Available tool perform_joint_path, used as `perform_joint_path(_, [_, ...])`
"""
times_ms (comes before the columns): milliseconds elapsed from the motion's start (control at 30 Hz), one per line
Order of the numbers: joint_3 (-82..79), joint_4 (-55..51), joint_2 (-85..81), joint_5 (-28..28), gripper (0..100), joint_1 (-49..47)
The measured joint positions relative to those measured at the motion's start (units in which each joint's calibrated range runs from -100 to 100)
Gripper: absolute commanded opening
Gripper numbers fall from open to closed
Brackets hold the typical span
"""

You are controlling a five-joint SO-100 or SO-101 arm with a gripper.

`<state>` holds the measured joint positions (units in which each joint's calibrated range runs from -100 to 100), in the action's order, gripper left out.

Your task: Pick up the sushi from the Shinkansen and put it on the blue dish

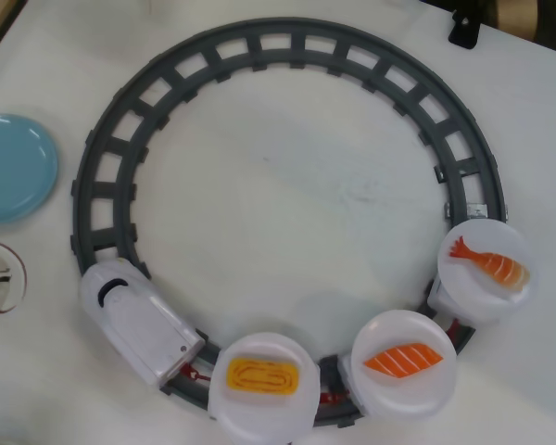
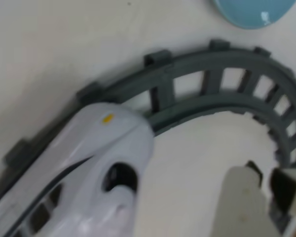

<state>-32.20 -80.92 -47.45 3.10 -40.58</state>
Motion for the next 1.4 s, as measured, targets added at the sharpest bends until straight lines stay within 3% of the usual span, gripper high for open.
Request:
perform_joint_path(267, [3.1,-6.3,5.5,-0.3,18,1.5])
perform_joint_path(1000, [3.1,-4.5,19.0,-1.0,22,26.2])
perform_joint_path(1400, [3.1,-5.0,19.2,-1.0,22,28.0])
